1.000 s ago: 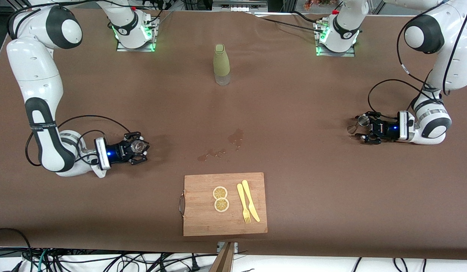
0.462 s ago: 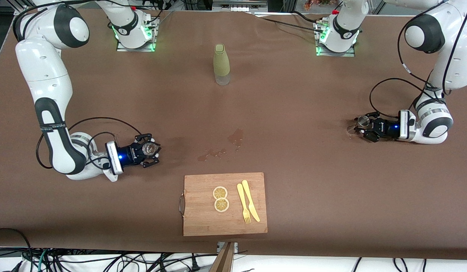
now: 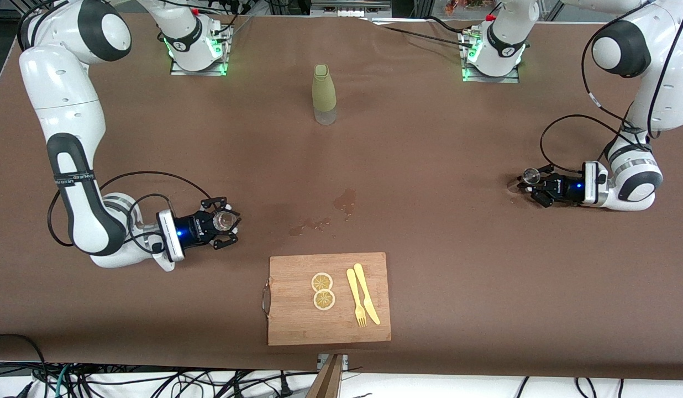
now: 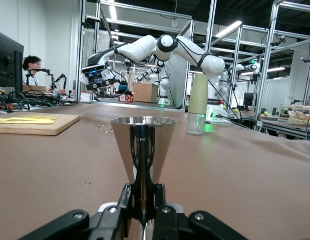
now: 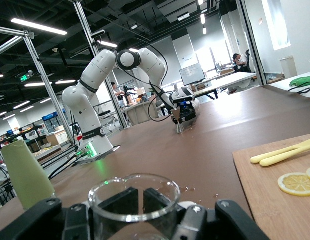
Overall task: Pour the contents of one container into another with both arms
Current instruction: 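Lift the jigger and cup, bringing both grippers together mid-table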
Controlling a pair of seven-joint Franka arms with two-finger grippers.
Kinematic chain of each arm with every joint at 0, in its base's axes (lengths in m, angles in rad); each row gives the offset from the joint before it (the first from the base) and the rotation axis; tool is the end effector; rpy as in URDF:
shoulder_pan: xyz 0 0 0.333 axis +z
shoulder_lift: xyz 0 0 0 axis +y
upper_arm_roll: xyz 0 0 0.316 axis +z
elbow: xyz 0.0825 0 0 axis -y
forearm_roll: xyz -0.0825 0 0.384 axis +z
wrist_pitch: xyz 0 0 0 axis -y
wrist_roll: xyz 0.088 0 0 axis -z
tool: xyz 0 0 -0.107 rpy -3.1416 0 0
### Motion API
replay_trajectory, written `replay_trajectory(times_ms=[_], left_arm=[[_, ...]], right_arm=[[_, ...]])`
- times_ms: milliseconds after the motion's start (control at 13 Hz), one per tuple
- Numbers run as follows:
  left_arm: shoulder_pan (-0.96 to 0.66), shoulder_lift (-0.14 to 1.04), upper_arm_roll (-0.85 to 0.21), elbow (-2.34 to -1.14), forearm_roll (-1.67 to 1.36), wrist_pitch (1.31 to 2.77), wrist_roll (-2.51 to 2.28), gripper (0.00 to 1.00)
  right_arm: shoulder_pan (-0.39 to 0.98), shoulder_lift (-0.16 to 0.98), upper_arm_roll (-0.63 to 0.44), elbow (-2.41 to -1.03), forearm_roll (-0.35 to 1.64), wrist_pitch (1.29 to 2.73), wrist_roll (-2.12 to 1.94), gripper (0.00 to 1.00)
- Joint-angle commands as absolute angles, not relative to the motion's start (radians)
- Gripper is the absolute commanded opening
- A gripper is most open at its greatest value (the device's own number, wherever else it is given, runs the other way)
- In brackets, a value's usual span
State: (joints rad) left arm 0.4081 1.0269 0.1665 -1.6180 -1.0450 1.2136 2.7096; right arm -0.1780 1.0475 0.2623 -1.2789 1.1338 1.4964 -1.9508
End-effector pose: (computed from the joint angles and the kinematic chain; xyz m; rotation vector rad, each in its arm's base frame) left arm 0.5048 0.1889 0.0467 1.1846 -1.2351 1.0396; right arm 0.6850 0.1136 0.1649 -1.2063 -1.1546 -0.7056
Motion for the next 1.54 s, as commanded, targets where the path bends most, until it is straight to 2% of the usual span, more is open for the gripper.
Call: replay_trajectory(times_ms=[0, 385, 692, 846, 1231, 1462], left_arm=[[0.400, 0.997, 0.161, -1.654, -1.058, 1.272, 2.804, 0.00], [0.399, 0.988, 0.138, -1.638, -1.060, 1.270, 2.781, 0.00], [0.361, 0.962, 0.112, -1.638, -1.103, 1.272, 2.723, 0.00], [0.319, 0.960, 0.101, -1.638, -1.161, 1.275, 2.692, 0.00], [0.209, 0.948, 0.037, -1.635, -1.261, 1.409, 2.596, 0.00], [0.161, 0.951, -0.038, -1.640, -1.356, 1.532, 2.557, 0.00]], right_arm=[[-0.176, 1.011, 0.279, -1.292, 1.147, 1.540, -1.931, 0.00], [-0.117, 0.933, 0.301, -1.308, 1.147, 1.675, -1.843, 0.00], [-0.060, 0.845, 0.310, -1.351, 1.149, 1.840, -1.792, 0.00], [-0.054, 0.827, 0.369, -1.383, 1.149, 1.960, -1.784, 0.00], [-0.054, 0.808, 0.587, -1.488, 1.149, 2.372, -1.764, 0.00], [0.013, 0.810, 0.624, -1.497, 1.149, 2.494, -1.711, 0.00]])
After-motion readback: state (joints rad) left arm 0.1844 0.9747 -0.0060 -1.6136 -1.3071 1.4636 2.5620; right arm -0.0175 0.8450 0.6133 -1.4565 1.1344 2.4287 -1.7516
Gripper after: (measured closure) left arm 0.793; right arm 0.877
